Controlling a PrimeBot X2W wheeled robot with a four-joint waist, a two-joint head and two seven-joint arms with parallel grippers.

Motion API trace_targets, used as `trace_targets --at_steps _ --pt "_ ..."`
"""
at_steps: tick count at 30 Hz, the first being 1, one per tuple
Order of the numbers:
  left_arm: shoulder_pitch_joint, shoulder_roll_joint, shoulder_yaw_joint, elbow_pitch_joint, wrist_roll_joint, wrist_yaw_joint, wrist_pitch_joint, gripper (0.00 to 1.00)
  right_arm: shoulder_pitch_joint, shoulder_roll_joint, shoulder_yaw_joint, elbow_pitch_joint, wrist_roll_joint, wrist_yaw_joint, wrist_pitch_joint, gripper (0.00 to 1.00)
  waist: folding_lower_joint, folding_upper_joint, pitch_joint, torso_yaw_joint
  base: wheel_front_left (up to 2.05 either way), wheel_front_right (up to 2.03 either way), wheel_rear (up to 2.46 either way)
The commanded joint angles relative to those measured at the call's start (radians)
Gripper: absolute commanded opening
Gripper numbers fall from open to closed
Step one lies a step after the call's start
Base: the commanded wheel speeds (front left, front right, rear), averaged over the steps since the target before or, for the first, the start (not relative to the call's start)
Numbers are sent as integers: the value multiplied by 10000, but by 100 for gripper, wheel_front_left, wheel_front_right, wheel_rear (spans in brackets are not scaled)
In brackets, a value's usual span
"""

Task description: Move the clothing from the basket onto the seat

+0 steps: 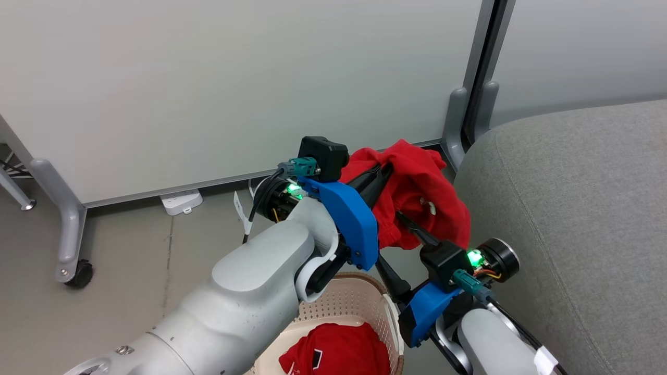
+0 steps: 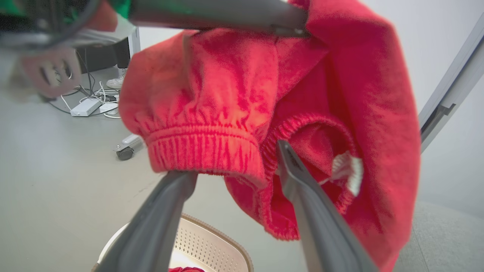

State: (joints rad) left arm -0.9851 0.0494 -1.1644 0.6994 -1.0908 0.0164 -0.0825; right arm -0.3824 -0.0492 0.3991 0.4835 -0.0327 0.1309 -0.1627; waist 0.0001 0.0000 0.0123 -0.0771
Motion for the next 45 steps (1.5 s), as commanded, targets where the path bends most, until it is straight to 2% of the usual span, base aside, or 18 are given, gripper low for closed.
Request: trace_targets --at_steps 1,4,5,6,15,40,41,42,43,45 --pt "-180 22 -63 -43 -69 47 -80 0 -288 -19 142 200 105 -3 -127 100 -1 0 -25 24 0 0 0" --pt "-232 21 -232 -54 -210 72 -117 0 -729 -21 475 653 325 -3 -245 100 -1 0 -59 54 0 0 0" --pt "-238 19 -272 -49 -261 81 -152 0 -830 -24 578 781 421 -3 -263 42 -1 0 -67 59 0 0 0" --pt "-249 19 -314 -32 -279 96 -186 0 -931 -21 653 865 539 -3 -315 0 -1 0 -74 62 0 0 0" --pt "-412 21 -621 160 -528 17 -361 0 -1163 -21 823 1402 1407 -3 -560 0 -1 0 -101 47 0 0 0" --pt "-509 22 -1053 476 -742 -263 -452 0 -1146 -21 648 1741 1528 -3 -864 0 -1 0 -242 -43 0 0 0" --pt "-503 19 -1067 427 -724 -326 -473 5 -1132 -21 646 1736 1543 -3 -863 0 -1 0 -243 -39 0 0 0" --pt "-503 18 -1074 390 -681 -388 -564 75 -1123 -21 654 1724 1546 -3 -865 0 -1 0 -245 -38 0 0 0" --pt "-490 19 -1083 371 -611 -452 -656 100 -1119 -21 668 1692 1555 -3 -854 0 -1 0 -252 -43 0 0 0" --pt "-361 19 -1104 358 -487 -639 -911 100 -1108 -21 710 1589 1595 -3 -908 0 -1 0 -280 -68 0 0 0"
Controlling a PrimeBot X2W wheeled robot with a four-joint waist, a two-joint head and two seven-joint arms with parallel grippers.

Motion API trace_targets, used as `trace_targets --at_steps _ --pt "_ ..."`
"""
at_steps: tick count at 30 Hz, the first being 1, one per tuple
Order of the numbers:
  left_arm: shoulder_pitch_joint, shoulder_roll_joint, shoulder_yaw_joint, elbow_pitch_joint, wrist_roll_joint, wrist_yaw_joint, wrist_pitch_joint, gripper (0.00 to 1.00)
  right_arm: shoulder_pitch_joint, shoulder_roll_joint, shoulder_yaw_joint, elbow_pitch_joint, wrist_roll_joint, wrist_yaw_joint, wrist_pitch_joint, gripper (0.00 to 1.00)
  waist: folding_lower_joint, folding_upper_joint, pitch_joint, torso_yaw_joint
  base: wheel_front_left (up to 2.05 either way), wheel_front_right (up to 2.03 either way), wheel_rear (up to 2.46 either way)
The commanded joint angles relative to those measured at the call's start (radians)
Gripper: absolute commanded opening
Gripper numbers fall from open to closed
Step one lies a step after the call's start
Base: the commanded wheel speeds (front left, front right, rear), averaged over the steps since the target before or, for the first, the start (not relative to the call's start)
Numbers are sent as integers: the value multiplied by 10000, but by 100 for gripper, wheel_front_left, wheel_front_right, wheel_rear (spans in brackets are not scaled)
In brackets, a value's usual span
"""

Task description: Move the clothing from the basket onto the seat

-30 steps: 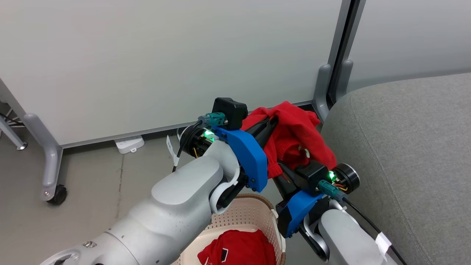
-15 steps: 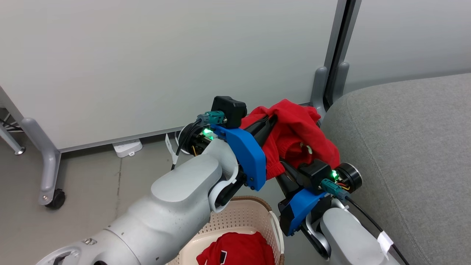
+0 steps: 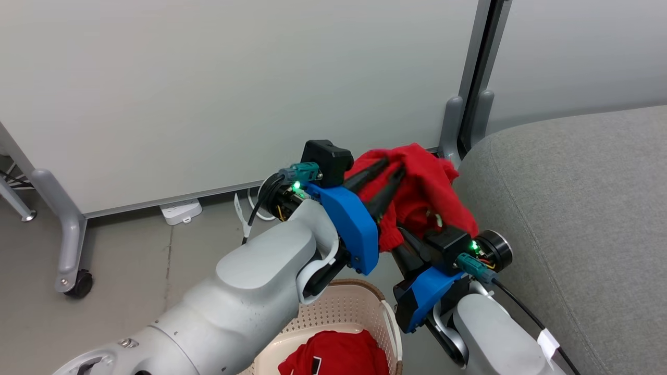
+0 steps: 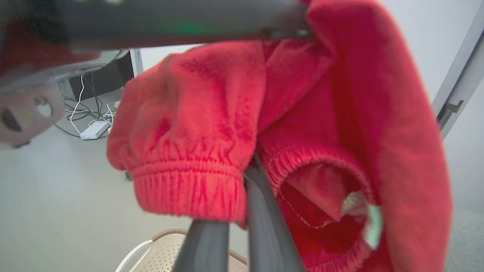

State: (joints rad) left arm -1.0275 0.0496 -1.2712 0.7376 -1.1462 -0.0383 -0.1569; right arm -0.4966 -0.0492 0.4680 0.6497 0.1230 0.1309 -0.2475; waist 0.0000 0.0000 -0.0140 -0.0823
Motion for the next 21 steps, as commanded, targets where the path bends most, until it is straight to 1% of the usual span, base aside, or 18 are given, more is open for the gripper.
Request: trace_targets --at_steps 1,4,7,9,14,17,21 --pt "173 21 -38 25 128 -140 -344 100 34 -21 27 -110 50 -3 -86 0 0 0 -29 -28 0 0 0" --pt "488 244 59 27 370 -254 -838 100 69 -21 -46 -179 -43 -3 -125 0 0 0 -48 -51 0 0 0" --pt "961 539 449 -288 708 -253 -1065 100 127 -18 -204 -211 -169 -3 -129 0 0 0 -41 -38 0 0 0" --pt "1435 794 1271 -845 1028 -76 -1100 100 205 -18 -347 -217 -236 -3 -140 0 0 0 -23 -14 0 0 0" --pt "3370 1512 3195 -2635 2728 362 -1092 100 321 -15 -676 -302 -393 -3 -153 0 0 0 28 89 0 0 0" --pt "4636 1729 4139 -3679 3805 279 -1091 100 392 -20 -827 -338 -471 -3 -161 0 0 0 54 164 0 0 0" --pt "6137 1888 5315 -4642 4986 131 -1086 100 446 -17 -883 -312 -539 -3 -167 0 0 0 54 220 0 0 0"
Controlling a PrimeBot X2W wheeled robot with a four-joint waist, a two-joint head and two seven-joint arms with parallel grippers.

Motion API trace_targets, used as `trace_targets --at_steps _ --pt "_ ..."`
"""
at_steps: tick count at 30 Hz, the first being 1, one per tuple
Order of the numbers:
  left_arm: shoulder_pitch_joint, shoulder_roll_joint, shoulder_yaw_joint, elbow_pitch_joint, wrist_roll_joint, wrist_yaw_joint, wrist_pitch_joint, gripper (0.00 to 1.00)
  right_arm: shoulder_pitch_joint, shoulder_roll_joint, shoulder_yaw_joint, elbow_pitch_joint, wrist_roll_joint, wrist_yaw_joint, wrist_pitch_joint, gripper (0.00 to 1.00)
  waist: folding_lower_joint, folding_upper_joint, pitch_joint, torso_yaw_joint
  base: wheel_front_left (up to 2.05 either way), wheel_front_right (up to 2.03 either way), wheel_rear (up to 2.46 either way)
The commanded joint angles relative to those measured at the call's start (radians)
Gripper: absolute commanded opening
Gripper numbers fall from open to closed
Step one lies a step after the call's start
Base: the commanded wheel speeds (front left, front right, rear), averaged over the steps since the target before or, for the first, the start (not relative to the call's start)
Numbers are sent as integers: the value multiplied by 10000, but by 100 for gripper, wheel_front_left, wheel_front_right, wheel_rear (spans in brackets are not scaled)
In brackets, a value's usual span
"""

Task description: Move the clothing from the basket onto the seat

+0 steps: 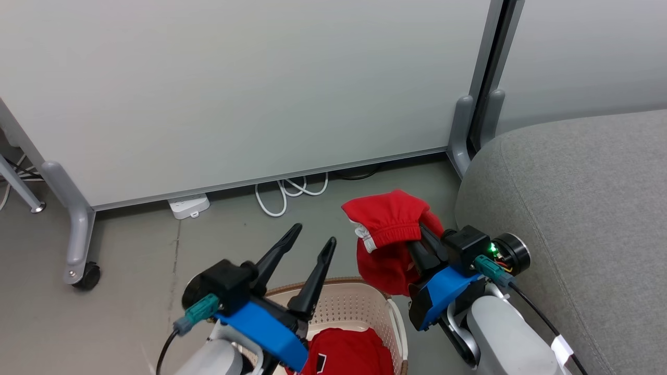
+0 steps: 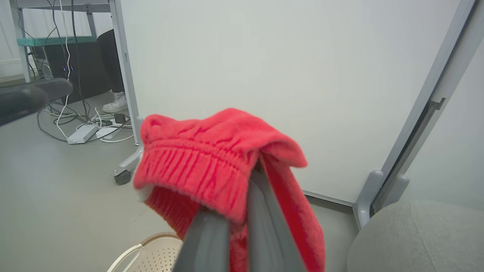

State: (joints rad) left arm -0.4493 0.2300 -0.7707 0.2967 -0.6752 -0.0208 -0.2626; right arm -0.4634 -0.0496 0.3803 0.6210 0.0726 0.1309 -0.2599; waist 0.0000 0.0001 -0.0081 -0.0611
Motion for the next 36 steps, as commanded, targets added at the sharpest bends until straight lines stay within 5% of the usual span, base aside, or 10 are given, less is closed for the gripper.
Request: trace_targets --at_steps 1,10,20,36 --pt "727 132 570 -441 632 -52 -30 100 127 -14 -4 -22 -32 -3 -44 0 0 -1 -14 2 0 0 0" --pt "3046 172 2173 -1025 2192 -276 -31 100 156 -14 -98 12 -65 -3 -51 0 0 -1 -58 43 0 0 0" --pt "3543 -388 3539 -702 3027 -868 -31 100 194 -14 -245 21 -154 -3 -55 0 0 -1 27 138 0 0 0" --pt "3555 -807 4160 -652 3670 -1090 -32 100 -41 -16 -155 20 7 -3 -27 0 0 -1 174 -492 0 0 0"
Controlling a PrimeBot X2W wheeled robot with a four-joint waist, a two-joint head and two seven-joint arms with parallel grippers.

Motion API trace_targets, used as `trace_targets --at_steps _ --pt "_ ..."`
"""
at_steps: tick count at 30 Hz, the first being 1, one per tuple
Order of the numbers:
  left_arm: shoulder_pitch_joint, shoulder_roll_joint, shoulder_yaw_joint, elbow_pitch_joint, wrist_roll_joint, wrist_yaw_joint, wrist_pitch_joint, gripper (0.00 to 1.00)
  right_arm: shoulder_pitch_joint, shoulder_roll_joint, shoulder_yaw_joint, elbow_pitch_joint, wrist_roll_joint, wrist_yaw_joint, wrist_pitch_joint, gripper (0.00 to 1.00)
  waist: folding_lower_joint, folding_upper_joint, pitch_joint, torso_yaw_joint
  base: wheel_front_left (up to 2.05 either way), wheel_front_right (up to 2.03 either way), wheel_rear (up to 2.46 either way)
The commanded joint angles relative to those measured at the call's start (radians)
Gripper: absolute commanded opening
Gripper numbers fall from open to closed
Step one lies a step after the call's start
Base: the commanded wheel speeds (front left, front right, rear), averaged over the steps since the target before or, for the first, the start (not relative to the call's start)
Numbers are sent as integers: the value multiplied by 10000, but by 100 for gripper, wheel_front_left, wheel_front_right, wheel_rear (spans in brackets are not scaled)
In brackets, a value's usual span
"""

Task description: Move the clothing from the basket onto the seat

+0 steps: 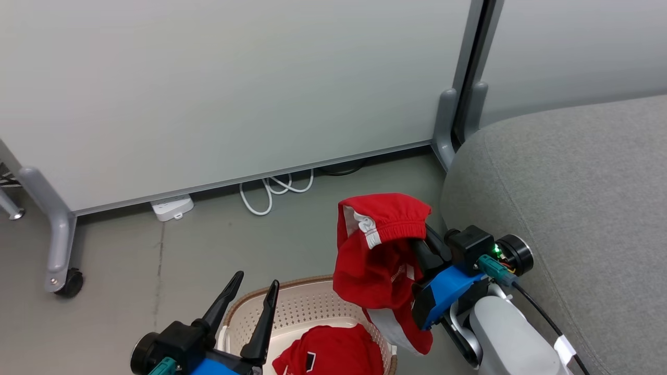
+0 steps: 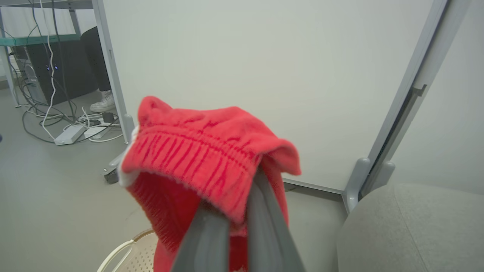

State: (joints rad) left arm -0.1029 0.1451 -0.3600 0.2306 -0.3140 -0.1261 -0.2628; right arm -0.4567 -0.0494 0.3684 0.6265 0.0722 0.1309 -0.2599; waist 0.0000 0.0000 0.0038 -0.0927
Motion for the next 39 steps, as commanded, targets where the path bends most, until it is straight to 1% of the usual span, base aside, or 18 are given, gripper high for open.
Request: trace_targets --at_steps 1,5,12,16,23,25,31,39 --pt "110 50 84 15 65 -41 -30 100 -119 -15 -47 -48 3 -3 -28 0 0 0 95 -317 0 0 0" --pt "30 -17 176 -49 105 -50 -30 100 -222 -18 -59 -82 -20 -3 -34 0 0 0 292 -986 0 0 0" --pt "-334 -111 -40 -61 114 -52 -30 100 -352 -16 -116 -90 8 -3 -46 0 0 0 518 -2305 0 0 0" --pt "-445 -68 -176 -16 74 -53 -30 100 -313 -13 -116 -65 55 -3 -51 0 0 0 576 -3069 0 0 0" --pt "-388 30 -131 -32 62 -54 -30 100 -241 -12 -120 -71 155 -3 -59 0 0 0 673 -4314 0 0 0" --pt "-482 0 -236 -17 21 -55 -30 100 -172 -12 -296 -80 86 -3 -61 0 0 0 752 -4467 0 0 0" --pt "-911 77 -741 200 -113 -53 -30 100 127 1 -852 -274 -141 -3 -61 0 0 0 992 -4580 0 0 0" --pt "-1229 254 -948 352 -283 -54 -30 100 348 -2 -1124 -595 -136 -3 -64 0 0 0 1156 -4607 0 0 0"
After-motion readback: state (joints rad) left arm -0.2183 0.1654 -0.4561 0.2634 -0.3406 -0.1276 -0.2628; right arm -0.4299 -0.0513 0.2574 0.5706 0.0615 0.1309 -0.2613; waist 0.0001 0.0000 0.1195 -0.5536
